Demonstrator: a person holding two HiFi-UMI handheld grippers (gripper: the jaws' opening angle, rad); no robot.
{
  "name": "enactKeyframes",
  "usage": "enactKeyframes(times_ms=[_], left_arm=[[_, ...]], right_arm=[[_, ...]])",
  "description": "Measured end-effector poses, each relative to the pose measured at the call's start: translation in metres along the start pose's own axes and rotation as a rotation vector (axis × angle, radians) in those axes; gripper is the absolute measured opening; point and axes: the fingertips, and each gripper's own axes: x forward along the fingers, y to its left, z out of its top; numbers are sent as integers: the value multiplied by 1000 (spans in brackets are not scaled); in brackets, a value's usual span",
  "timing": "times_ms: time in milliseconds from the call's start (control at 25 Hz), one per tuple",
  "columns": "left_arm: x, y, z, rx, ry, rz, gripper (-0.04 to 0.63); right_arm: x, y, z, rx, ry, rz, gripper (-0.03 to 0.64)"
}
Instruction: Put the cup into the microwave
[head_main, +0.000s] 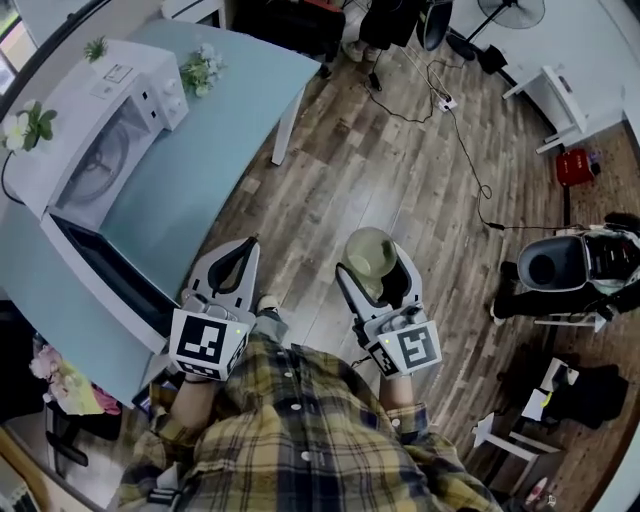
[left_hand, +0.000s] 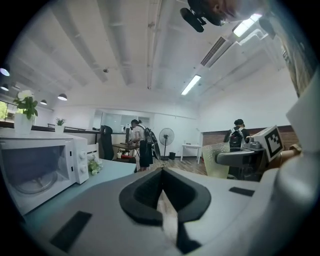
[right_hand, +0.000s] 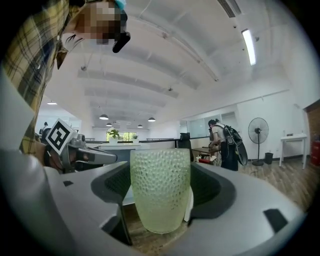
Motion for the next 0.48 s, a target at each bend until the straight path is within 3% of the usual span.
enactKeyframes(times_ms=[280,480], left_arm=[[10,31,6,-24,-8,70,-9],[8,50,1,-59,2,144,-9]], right_arm=[[49,4,-4,9,13,106,345],[95,18,-7,18,34,230,345]])
